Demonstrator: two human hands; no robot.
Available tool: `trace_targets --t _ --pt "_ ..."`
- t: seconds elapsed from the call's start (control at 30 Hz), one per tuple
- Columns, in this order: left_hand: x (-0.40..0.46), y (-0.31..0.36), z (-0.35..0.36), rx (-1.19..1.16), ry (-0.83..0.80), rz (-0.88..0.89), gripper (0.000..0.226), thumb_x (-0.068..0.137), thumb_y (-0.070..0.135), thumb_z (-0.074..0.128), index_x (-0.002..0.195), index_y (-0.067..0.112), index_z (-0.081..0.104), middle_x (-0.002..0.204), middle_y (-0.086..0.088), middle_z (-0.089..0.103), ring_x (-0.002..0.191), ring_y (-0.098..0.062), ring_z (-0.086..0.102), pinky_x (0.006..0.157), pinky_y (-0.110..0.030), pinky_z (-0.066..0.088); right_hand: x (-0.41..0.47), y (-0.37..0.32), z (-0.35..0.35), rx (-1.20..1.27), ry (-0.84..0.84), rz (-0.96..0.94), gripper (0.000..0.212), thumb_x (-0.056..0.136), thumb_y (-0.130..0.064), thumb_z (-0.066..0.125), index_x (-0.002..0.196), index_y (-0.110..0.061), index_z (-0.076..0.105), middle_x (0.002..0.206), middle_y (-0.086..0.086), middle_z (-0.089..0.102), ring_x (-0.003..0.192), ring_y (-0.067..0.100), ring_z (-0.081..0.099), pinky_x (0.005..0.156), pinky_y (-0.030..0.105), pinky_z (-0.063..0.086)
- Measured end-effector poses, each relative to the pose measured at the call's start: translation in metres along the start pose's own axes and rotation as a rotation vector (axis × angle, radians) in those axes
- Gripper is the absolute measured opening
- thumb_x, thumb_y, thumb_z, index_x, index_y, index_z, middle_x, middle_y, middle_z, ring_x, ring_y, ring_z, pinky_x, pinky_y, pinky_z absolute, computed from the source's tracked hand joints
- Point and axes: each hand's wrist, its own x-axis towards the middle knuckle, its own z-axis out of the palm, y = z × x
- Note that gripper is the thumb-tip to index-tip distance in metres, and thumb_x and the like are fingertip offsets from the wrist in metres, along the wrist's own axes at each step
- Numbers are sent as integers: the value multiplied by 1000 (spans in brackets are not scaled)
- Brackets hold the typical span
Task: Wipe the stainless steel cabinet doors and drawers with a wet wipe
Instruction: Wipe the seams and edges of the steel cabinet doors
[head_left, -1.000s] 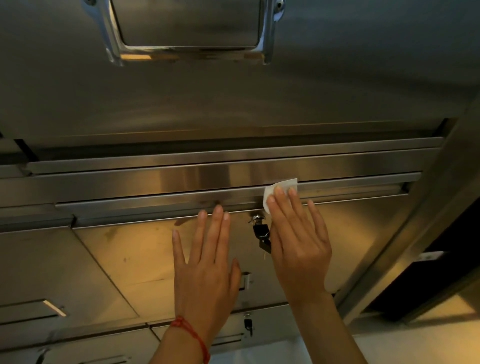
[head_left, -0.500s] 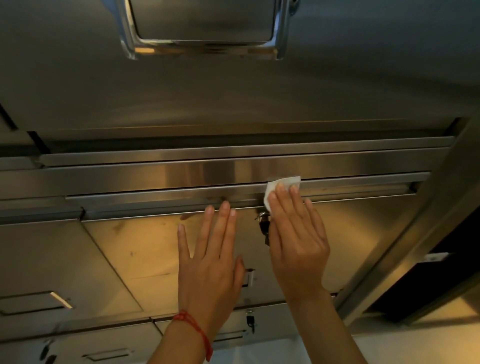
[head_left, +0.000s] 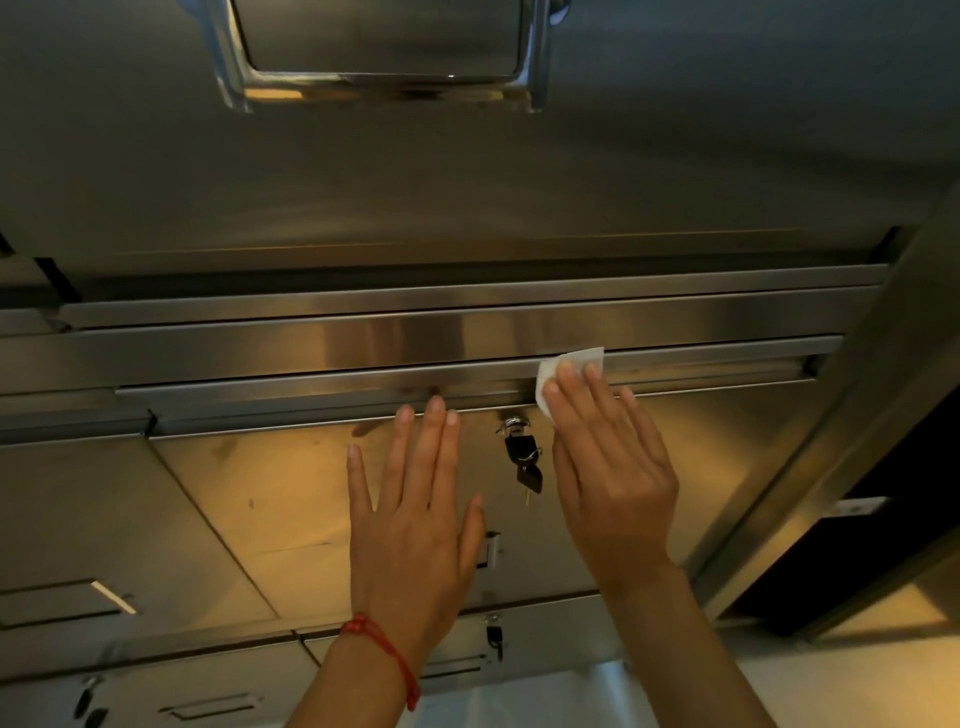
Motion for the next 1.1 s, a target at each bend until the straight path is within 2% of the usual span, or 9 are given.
trace_targets --t 0.1,0.23,0.37,0.43,0.6,0.73,0.83,1.0,1.1 --pt "1 2 0 -5 12 -11 61 90 38 31 143 8 26 150 -9 23 139 -25 18 111 -52 9 -2 14 -5 -41 -7 18 29 86 -2 62 114 -3 65 122 13 60 117 28 56 97 45 46" --pt "0 1 1 -9 19 -14 61 90 37 31 143 8 25 150 -9 23 139 -25 18 111 -52 9 -3 11 -5 -16 39 99 26 88 -3 57 113 1 64 120 17 61 114 32 57 100 42 42" --pt "0 2 3 -7 14 -20 60 92 38 30 143 7 26 151 -10 24 140 -26 19 111 -54 12 -2 5 -3 0 7 8 28 87 -2 60 114 -2 65 121 14 61 116 28 57 98 43 45" --pt "1 2 2 -8 1 -24 58 95 40 24 143 8 26 151 -9 23 140 -26 19 111 -54 12 -2 13 -5 -19 -16 -19 29 85 -2 63 115 -3 65 122 13 61 116 27 56 99 43 43" --pt "1 0 0 5 -39 -12 58 98 43 10 143 9 25 151 -9 22 140 -25 18 112 -52 10 -6 22 -8 -33 42 91 25 87 -1 60 112 0 65 119 16 61 113 31 58 95 46 47" --pt "1 -1 -1 -1 -23 -4 60 98 42 12 142 7 30 150 -9 25 139 -26 20 111 -52 10 -3 8 -1 17 48 51 24 90 -4 57 112 0 66 119 16 62 113 29 58 96 43 48" --pt "1 1 -1 -8 -6 -6 59 94 39 26 142 5 35 149 -11 30 138 -27 22 111 -53 12 -3 16 -3 -6 -10 -22 30 83 0 65 113 -2 66 121 13 61 115 27 57 94 45 49" --pt "1 -2 -2 -4 -1 16 60 90 36 32 142 6 31 150 -10 28 138 -26 22 110 -54 13 -8 34 -11 -36 15 115 27 88 0 59 114 2 63 121 19 59 115 33 56 94 50 48" --pt "1 -1 -1 -2 -4 14 59 92 38 30 142 7 30 150 -9 24 139 -26 21 111 -53 12 -6 26 -9 -3 29 123 25 90 -5 54 112 4 64 119 20 60 114 34 57 96 47 46"
